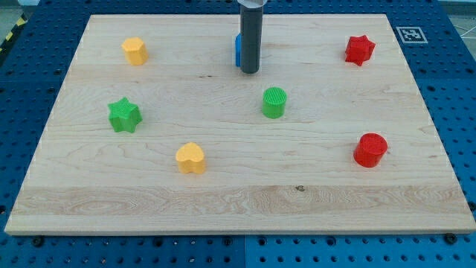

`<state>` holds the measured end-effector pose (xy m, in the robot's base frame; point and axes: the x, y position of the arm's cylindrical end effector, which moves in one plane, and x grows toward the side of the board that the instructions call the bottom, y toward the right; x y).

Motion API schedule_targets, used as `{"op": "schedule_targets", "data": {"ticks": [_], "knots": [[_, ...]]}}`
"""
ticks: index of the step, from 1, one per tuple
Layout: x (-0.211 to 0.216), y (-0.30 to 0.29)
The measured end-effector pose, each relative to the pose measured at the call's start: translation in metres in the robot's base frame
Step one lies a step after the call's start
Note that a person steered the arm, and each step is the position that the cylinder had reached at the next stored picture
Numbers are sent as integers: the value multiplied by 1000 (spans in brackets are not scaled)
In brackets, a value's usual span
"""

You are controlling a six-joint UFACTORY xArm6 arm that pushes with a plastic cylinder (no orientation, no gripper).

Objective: Move red star closer to blue cube

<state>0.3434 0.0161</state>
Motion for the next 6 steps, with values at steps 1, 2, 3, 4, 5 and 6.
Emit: {"op": "schedule_targets", "data": {"ticks": [1,2,3,4,5,6], "knots": [[0,5],[0,28],[2,56],[6,86],[6,124],[6,125]]}}
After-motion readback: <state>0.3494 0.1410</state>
